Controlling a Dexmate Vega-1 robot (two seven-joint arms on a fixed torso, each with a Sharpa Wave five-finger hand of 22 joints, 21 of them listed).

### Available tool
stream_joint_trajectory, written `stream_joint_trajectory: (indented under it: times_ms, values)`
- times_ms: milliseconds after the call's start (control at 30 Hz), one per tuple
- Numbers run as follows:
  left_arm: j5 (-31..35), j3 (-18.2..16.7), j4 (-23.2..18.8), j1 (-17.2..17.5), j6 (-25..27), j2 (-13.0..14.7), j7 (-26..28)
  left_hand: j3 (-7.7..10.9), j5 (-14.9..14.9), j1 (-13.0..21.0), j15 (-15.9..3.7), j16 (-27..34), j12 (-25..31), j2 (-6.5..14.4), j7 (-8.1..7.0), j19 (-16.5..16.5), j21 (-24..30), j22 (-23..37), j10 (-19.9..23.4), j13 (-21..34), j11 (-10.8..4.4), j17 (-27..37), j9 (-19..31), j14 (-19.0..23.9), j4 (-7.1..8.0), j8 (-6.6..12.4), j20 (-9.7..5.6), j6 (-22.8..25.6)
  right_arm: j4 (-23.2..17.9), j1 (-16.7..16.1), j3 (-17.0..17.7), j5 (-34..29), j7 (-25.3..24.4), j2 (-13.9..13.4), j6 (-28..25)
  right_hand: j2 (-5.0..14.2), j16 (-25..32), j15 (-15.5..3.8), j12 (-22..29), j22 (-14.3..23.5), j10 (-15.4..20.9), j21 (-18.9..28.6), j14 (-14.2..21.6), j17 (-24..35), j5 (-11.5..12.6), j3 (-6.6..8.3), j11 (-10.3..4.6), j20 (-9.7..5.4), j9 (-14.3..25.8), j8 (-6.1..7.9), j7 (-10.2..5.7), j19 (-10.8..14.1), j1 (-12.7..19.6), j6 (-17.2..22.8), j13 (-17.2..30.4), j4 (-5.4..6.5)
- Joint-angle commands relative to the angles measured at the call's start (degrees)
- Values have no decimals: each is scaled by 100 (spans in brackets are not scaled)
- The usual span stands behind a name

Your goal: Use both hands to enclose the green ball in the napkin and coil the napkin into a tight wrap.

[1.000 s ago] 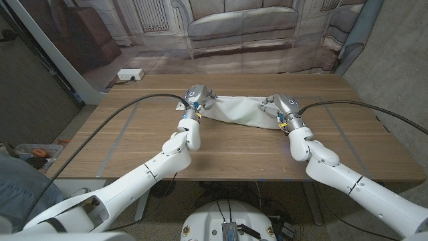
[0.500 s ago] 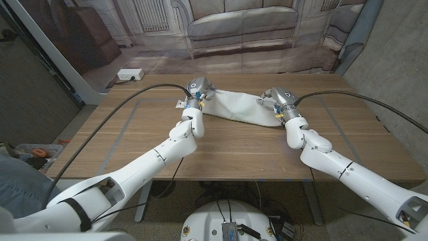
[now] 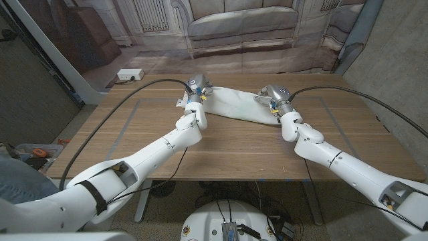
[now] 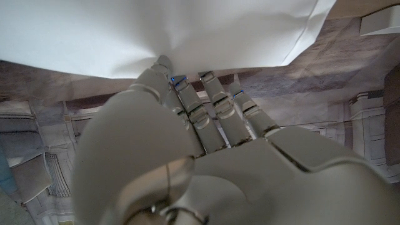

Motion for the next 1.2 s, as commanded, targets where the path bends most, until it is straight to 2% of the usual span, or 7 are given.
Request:
stream_joint_trajectory:
  times_ms: [33,167,300,567,733,933,1200]
  values:
    - [-177,407,1415,-548,204,-568,739,36,-23,-46,-188,-28,3,-10,77,22,52,15,36,23,-20,7,30,44,-5,-8,64,90,864,482,-354,-3,-53,303,143,13,-24,-320,-13,10,27,24,44,7,8,14,1,-12,5,-17,-6,-30,-17,57,7,12]
    - [-120,709,1968,-753,201,-740,852,40,-27,-61,-185,-38,-4,-38,44,16,48,18,21,26,-17,5,29,26,-9,-10,61,106,1075,568,-421,47,-69,378,96,13,-22,-322,-17,11,27,25,51,7,9,14,1,-9,5,-19,-7,-40,-17,59,7,11]
    - [-45,1068,2263,-917,331,-799,587,61,-25,-61,-204,-60,-11,-65,13,-33,29,22,2,34,-16,1,28,-37,-24,-21,67,116,1159,584,-474,108,-44,374,44,12,-22,-326,-21,11,27,23,56,7,11,14,2,-10,4,-21,-7,-57,-16,60,8,10]
    - [-22,1466,2458,-1018,436,-790,270,95,-22,-92,-205,-87,-34,-139,-71,-100,11,29,-65,49,-19,2,29,-211,-38,-73,70,72,1170,572,-574,157,12,314,-60,9,-26,-333,-24,12,26,24,49,6,13,14,2,-10,3,-24,-8,-68,-12,60,8,7]
    - [62,1651,2243,-1038,633,-666,7,77,-23,-153,-191,-98,-54,-225,-91,-176,-11,31,-117,46,-19,3,31,-317,-34,-97,79,50,1076,539,-616,142,53,240,-146,4,-28,-337,-29,12,26,27,49,6,15,13,2,-1,3,-28,-8,-77,-10,58,8,4]
    - [157,1710,1926,-1028,865,-522,-108,61,12,-299,-172,-105,-128,-370,-182,-385,-39,37,-409,15,-31,13,52,-677,-4,-251,137,-279,954,502,-623,142,68,170,-187,-7,-36,-341,-36,12,24,29,33,5,16,7,2,9,2,-33,-7,-89,-12,54,8,1]
    - [293,1772,1101,-944,1167,-145,-615,-21,45,-524,-132,-103,-175,-533,-247,-663,-58,43,-796,-18,-22,28,78,-1172,61,-366,219,-652,780,484,-699,-29,152,42,-266,-136,-62,-345,-85,13,-15,50,-47,12,25,-79,7,41,-3,-84,2,-127,-95,-20,5,12]
